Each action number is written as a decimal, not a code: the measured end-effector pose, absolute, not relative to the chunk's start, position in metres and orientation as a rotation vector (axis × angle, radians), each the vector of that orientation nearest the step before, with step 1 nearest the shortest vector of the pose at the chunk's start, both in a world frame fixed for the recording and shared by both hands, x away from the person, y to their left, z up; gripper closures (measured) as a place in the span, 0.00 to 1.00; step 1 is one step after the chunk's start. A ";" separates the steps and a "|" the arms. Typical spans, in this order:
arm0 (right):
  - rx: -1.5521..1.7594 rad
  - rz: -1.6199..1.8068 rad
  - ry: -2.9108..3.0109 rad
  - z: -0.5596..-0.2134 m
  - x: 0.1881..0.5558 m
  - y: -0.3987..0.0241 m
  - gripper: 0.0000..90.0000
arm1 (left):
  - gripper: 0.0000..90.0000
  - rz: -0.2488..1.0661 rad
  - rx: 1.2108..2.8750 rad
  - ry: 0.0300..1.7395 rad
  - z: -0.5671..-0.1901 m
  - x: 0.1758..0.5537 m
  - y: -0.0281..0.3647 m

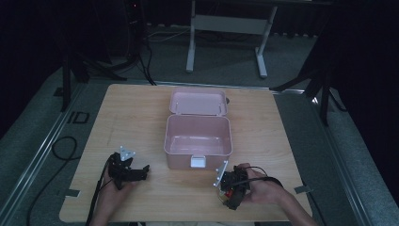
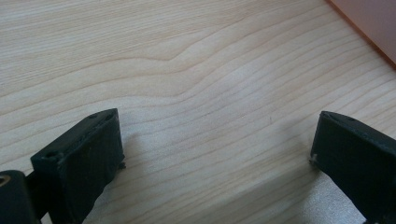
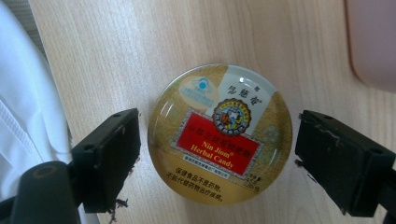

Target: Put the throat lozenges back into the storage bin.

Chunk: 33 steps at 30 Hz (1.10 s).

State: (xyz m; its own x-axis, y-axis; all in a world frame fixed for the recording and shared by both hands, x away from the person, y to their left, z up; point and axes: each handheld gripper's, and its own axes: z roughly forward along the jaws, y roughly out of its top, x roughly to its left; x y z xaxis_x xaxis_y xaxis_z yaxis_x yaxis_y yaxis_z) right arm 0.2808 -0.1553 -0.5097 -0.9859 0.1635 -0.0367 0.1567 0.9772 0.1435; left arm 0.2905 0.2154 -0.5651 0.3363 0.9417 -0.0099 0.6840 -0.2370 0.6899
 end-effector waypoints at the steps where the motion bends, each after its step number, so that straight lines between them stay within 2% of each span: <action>1: 0.247 0.212 3.078 -0.510 0.281 -0.155 0.16 | 0.03 0.556 2.005 1.419 -0.565 0.291 0.215; 33: 0.193 0.114 3.078 -0.512 0.280 -0.150 0.22 | 0.03 0.557 2.005 1.419 -0.565 0.291 0.215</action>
